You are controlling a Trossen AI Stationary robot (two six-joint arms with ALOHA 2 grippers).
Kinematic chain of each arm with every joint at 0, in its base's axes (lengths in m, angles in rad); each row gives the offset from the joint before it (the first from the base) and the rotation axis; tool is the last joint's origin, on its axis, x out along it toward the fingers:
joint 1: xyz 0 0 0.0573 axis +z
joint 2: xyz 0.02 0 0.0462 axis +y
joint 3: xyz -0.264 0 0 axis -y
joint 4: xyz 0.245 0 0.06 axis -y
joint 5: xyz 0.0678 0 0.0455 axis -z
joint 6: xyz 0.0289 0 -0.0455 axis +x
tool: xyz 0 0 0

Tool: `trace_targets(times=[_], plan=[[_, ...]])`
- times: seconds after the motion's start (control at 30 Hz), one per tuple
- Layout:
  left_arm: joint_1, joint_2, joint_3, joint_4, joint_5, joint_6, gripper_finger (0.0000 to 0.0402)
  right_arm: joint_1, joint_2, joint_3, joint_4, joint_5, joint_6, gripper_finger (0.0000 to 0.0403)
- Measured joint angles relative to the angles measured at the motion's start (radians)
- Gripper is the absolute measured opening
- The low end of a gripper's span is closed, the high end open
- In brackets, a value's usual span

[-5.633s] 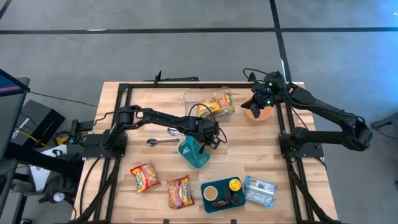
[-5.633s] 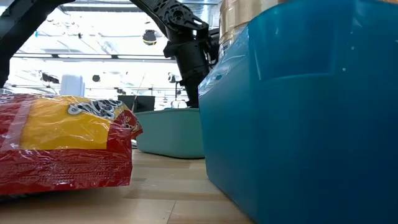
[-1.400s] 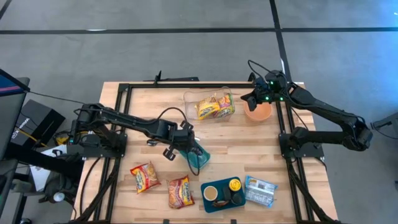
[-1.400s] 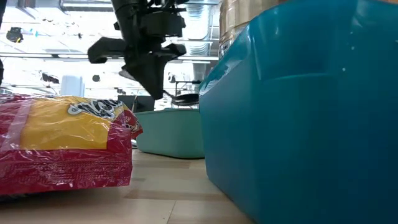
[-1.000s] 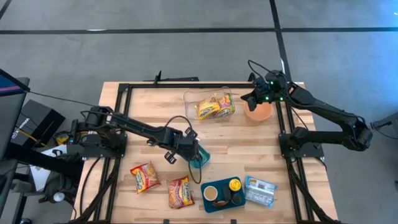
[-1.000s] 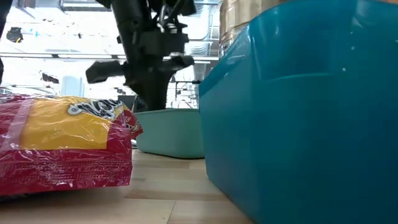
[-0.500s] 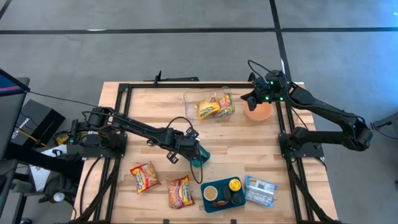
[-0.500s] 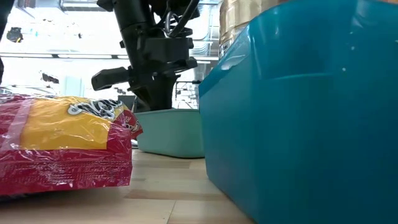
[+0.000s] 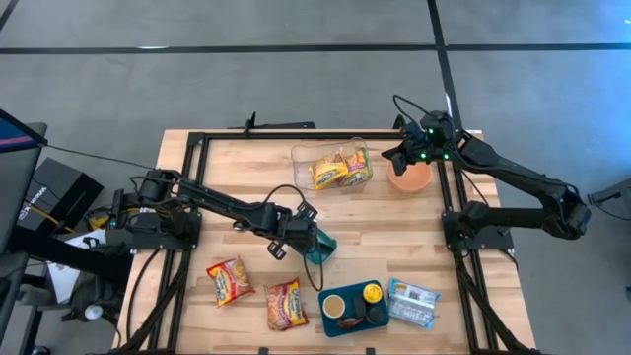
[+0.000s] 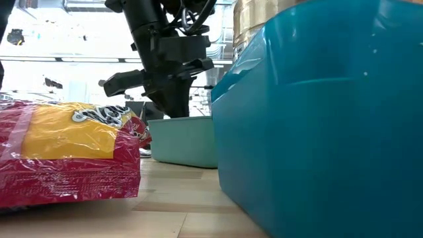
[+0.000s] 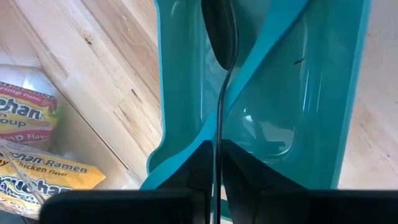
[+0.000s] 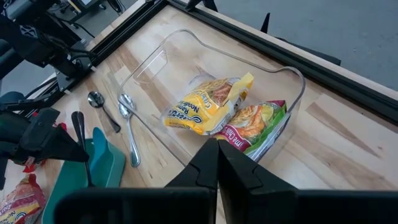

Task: Pick & Place Food Item
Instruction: Put the right black spoon into the green bin, then put the black spoon into the green bin

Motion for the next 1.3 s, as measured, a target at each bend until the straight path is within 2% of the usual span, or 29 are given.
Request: trace_targets(times=[0.37,0.5,0.77,1.3], plan=[[0.0,0.0,0.0,-0.002,-0.001,0.0,0.0095,0.0,0.0,0.0,0.0,0.0,0.0,0.0],[0.0,-0.008,0.0,-0.005,-0.034,-0.001,0.0109,0.0,0.0,0.0,0.0,0.0,0.0,0.0],[0.0,-0.049,0.002,0.003,-0.037,-0.001,0.0111,0.0,0.0,0.0,0.004,0.0,0.0,0.0],[0.009,-0.054,0.001,-0.004,-0.042,-0.008,0.0108,0.0,0.0,0.0,0.004,0.0,0.0,0.0]])
